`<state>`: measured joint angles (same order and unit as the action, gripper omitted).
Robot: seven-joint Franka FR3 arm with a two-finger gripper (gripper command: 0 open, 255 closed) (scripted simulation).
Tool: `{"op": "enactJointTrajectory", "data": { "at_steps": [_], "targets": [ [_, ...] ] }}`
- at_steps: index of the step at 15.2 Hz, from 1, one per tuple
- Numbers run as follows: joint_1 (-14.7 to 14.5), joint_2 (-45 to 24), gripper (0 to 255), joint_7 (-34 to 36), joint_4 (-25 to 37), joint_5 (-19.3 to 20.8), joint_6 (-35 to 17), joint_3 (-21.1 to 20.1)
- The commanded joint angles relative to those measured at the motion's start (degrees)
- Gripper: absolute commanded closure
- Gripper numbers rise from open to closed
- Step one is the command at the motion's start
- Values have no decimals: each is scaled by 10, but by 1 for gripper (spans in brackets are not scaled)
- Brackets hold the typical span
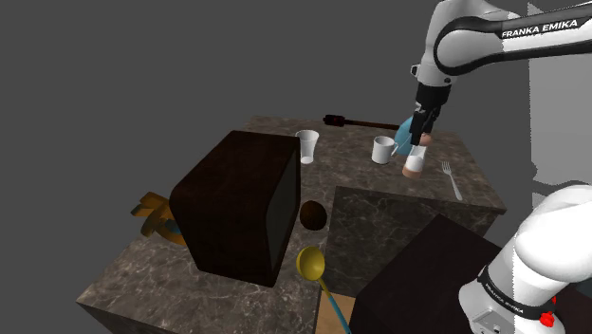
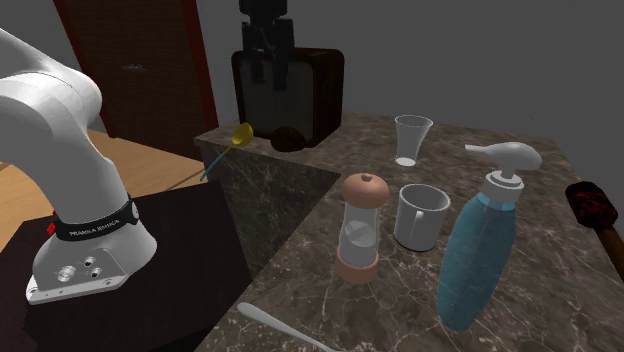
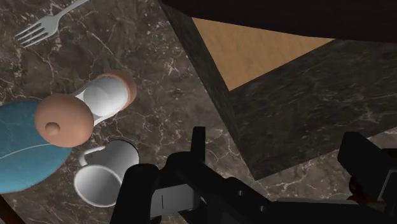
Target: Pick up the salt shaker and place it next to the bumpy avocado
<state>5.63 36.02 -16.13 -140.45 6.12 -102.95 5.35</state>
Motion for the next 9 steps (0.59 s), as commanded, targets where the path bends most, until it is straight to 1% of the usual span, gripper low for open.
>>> {"op": "enactJointTrajectory", "data": {
  "at_steps": [1,5,9],
  "targets": [
    [8,-26,0,-17,5,10,-29,18],
    [24,-80,0,-55,20,24,-83,58],
    [36,-141,0,-95,47,28,-133,97]
  ]
}}
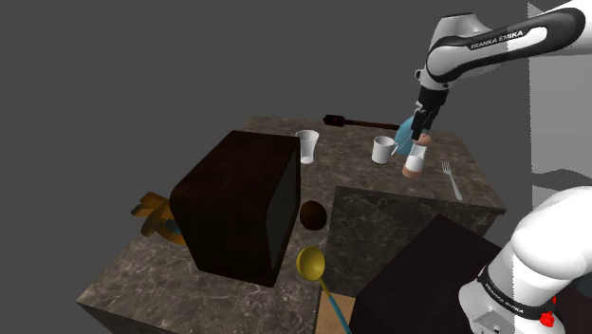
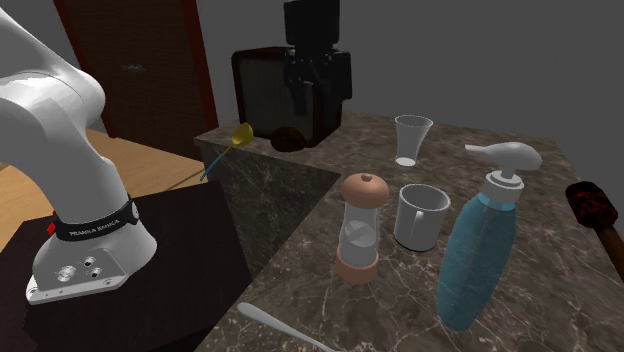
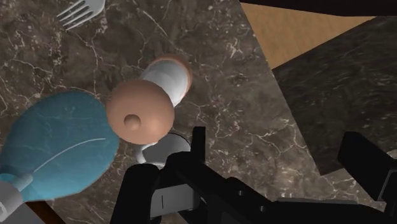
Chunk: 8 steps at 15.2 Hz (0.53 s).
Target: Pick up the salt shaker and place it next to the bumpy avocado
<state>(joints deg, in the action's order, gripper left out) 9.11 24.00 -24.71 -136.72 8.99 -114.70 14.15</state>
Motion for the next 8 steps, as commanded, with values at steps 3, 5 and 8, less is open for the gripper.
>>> {"op": "enactJointTrajectory", "data": {
  "at_steps": [3,5,8],
  "targets": [
    [8,-71,0,-41,36,-8,-50,37],
    [12,-107,0,-65,58,-17,-70,55],
    [18,-163,0,-104,95,-40,-97,80]
  ]
}}
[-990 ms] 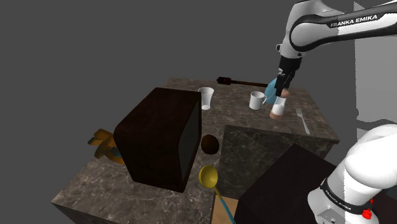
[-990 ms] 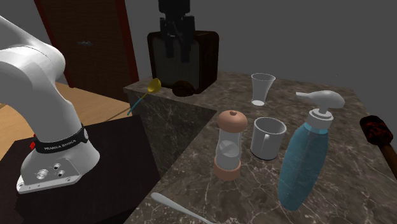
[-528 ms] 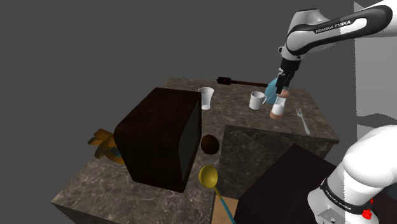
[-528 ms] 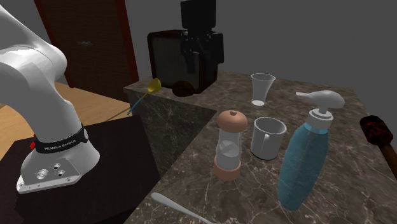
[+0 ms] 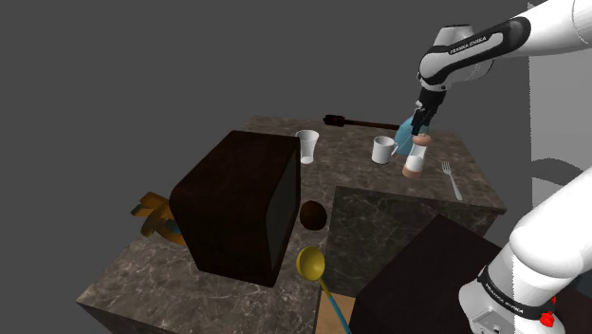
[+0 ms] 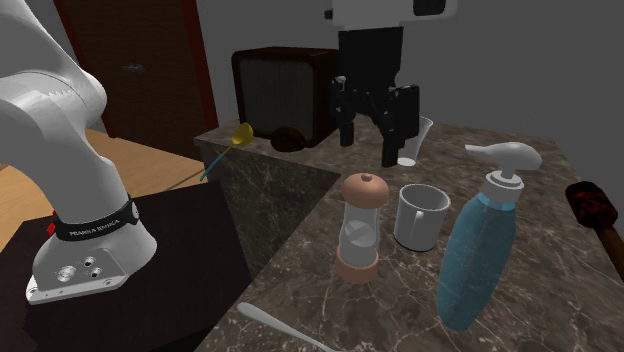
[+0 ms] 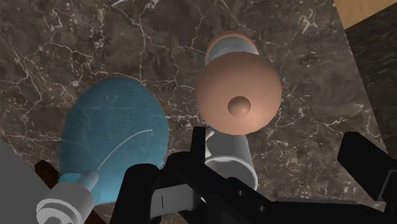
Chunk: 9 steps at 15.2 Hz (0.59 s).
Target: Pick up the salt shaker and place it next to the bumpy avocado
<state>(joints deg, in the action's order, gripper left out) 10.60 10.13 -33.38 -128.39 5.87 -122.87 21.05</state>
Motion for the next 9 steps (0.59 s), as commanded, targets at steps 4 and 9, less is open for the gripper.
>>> {"op": "enactJointTrajectory", "data": {
  "at_steps": [4,9],
  "targets": [
    [4,-41,0,-24,3,-16,-41,14],
    [4,-62,0,-30,-13,-24,-76,17]
  ]
}}
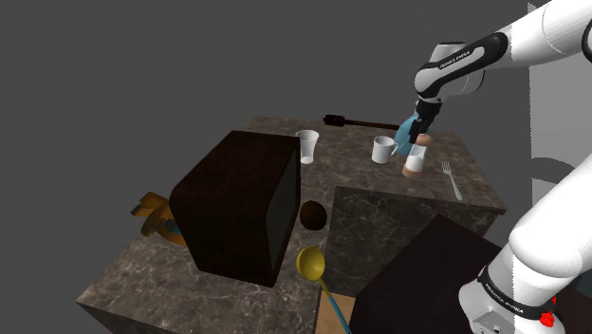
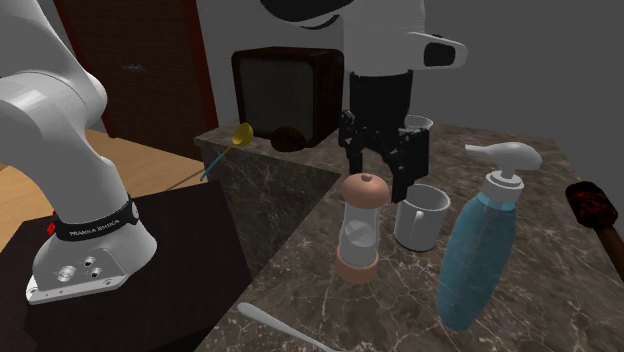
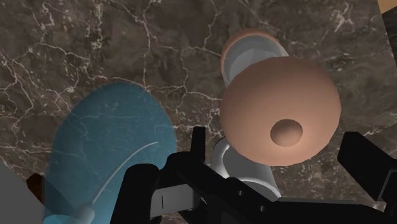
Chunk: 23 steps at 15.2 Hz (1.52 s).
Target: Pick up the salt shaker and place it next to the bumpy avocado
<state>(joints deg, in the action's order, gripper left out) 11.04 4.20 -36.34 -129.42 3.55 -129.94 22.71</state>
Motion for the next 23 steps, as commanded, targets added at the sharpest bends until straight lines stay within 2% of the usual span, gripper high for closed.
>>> {"op": "enactJointTrajectory", "data": {
  "at_steps": [1,7,8,17,23],
  "targets": [
    [0,-3,0,-1,-2,-1,-5,0],
    [0,-3,0,-1,-2,-1,-5,0],
    [0,-3,255,-1,-2,-1,-5,0],
    [0,-3,255,-1,-2,-1,-5,0],
    [0,20,255,5,23,7,42,-3]
  ]
}}
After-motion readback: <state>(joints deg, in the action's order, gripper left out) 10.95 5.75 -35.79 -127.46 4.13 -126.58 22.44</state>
